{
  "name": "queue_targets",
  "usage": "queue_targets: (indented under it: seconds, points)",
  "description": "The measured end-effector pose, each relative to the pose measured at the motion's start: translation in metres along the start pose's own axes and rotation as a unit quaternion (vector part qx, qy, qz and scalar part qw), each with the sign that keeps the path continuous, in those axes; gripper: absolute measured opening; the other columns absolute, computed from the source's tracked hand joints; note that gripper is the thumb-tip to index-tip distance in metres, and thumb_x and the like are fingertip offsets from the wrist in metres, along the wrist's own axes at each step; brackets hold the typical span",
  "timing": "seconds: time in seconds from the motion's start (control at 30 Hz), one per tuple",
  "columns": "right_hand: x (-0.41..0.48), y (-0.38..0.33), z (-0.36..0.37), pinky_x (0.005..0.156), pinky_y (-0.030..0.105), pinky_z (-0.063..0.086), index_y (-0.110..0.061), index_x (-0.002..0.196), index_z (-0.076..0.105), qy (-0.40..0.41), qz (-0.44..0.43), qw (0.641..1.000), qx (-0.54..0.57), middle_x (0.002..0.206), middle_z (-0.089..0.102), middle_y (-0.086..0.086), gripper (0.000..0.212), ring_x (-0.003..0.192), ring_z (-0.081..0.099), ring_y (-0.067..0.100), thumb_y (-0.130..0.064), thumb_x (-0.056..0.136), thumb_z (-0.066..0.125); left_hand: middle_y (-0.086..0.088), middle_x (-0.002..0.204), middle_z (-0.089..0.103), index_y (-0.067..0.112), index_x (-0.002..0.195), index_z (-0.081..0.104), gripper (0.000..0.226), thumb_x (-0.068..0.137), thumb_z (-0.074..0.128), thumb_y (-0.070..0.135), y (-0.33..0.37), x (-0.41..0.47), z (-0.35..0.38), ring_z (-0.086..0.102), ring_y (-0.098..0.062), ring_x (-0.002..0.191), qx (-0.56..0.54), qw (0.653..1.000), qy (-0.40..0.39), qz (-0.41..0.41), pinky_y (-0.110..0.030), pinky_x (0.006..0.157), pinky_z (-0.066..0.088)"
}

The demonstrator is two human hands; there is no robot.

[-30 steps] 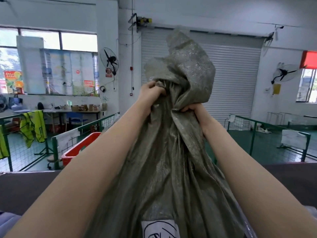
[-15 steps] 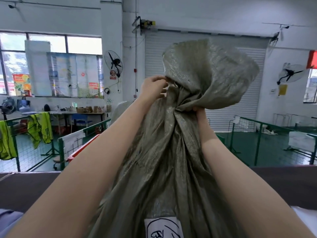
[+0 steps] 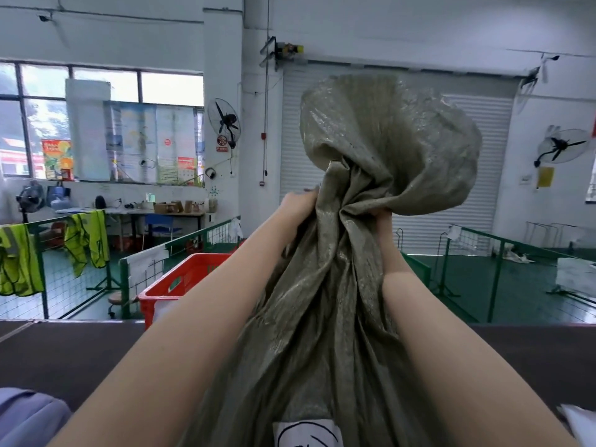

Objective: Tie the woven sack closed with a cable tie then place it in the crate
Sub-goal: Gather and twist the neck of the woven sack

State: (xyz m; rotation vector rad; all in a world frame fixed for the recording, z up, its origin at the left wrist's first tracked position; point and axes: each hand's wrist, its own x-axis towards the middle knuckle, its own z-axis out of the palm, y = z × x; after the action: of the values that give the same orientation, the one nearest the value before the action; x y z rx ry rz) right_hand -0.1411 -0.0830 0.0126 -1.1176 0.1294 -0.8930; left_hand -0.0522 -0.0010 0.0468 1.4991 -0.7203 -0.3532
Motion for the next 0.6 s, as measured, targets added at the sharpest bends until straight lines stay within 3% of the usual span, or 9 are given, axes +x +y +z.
queue_targets:
  seconds: [0.1,0.13,0.23,0.3,0.37,0.43,0.47,0.53,0.6]
  points:
    - [0.002,-0.003,-0.001,0.052,0.02,0.048,-0.019,0.077,0.055,0.015,0.008,0.999,0.037,0.057,0.067,0.001,0.041,0.068,0.052,0.016,-0.033,0.098,0.022,-0.004,0.079,0.061,0.013,0.078,0.057,0.013,0.089,0.053,0.019,0.015,0.002,-0.005,0.06,-0.021,0.083,-0.058,0.995,0.047,0.07,-0.026,0.068,0.048]
    - [0.006,-0.003,-0.004,0.05,0.019,0.047,-0.017,0.071,0.053,0.041,0.007,0.999,0.011,0.046,0.064,0.0,0.039,0.064,0.05,0.016,-0.027,0.098,0.025,-0.004,0.082,0.063,0.015,0.082,0.059,0.012,0.09,0.05,0.017,0.018,0.008,-0.006,0.061,-0.02,0.084,-0.073,0.991,0.056,0.099,-0.025,0.069,0.049]
    - [0.013,-0.009,-0.01,0.057,0.024,0.038,-0.008,0.057,0.044,0.092,0.058,0.988,-0.111,0.029,0.054,0.002,0.037,0.059,0.043,0.022,-0.006,0.093,0.032,-0.002,0.1,0.062,0.013,0.116,0.058,0.028,0.092,0.045,0.013,0.031,0.009,-0.007,0.058,-0.018,0.097,-0.104,0.978,0.092,0.155,-0.031,0.093,0.048]
    - [0.013,-0.012,-0.012,0.057,0.023,0.035,-0.007,0.052,0.039,0.112,0.081,0.972,-0.192,0.036,0.054,0.008,0.037,0.057,0.042,0.023,-0.004,0.088,0.038,0.0,0.096,0.061,0.016,0.116,0.058,0.028,0.092,0.045,0.01,0.032,0.015,-0.008,0.057,-0.018,0.097,-0.14,0.972,0.103,0.158,-0.031,0.096,0.047]
    - [0.019,-0.011,-0.009,0.054,0.023,0.035,-0.008,0.049,0.041,0.12,0.06,0.961,-0.24,0.055,0.051,0.01,0.026,0.058,0.044,0.021,-0.004,0.074,0.049,-0.005,0.1,0.064,0.018,0.108,0.059,0.023,0.091,0.046,0.008,0.032,0.018,-0.006,0.06,-0.022,0.101,-0.161,0.969,0.084,0.165,-0.036,0.098,0.048]
    - [0.015,-0.009,-0.003,0.048,0.02,0.035,-0.01,0.051,0.044,0.055,0.026,0.959,-0.277,0.057,0.051,0.005,0.008,0.058,0.044,0.016,-0.005,0.052,0.05,-0.008,0.098,0.064,0.011,0.114,0.057,0.026,0.091,0.046,0.006,0.033,0.017,0.0,0.061,-0.022,0.096,-0.167,0.971,0.041,0.164,-0.032,0.09,0.052]
    - [0.013,-0.009,0.0,0.045,0.017,0.038,-0.011,0.053,0.047,0.011,0.024,0.959,-0.282,0.052,0.055,0.002,0.008,0.058,0.046,0.013,-0.004,0.05,0.05,-0.011,0.098,0.063,0.007,0.116,0.055,0.027,0.091,0.045,0.005,0.034,0.018,0.005,0.059,-0.022,0.095,-0.163,0.973,0.023,0.164,-0.031,0.085,0.05]
    - [0.007,-0.014,0.007,0.051,0.013,0.047,-0.009,0.063,0.057,-0.086,0.053,0.969,-0.224,0.046,0.064,-0.006,0.013,0.058,0.057,0.011,0.004,0.065,0.056,-0.016,0.108,0.062,0.003,0.111,0.057,0.026,0.088,0.05,0.013,0.04,0.015,0.015,0.056,-0.021,0.1,-0.107,0.98,-0.014,0.169,-0.035,0.091,0.047]
    - [0.005,-0.019,0.009,0.062,0.018,0.056,-0.008,0.074,0.064,-0.149,0.074,0.975,-0.145,0.056,0.071,-0.004,0.018,0.057,0.067,0.009,0.005,0.08,0.054,-0.015,0.112,0.068,0.001,0.104,0.064,0.04,0.08,0.056,0.033,0.045,0.014,0.016,0.063,-0.021,0.103,-0.055,0.981,-0.076,0.168,-0.036,0.101,0.047]
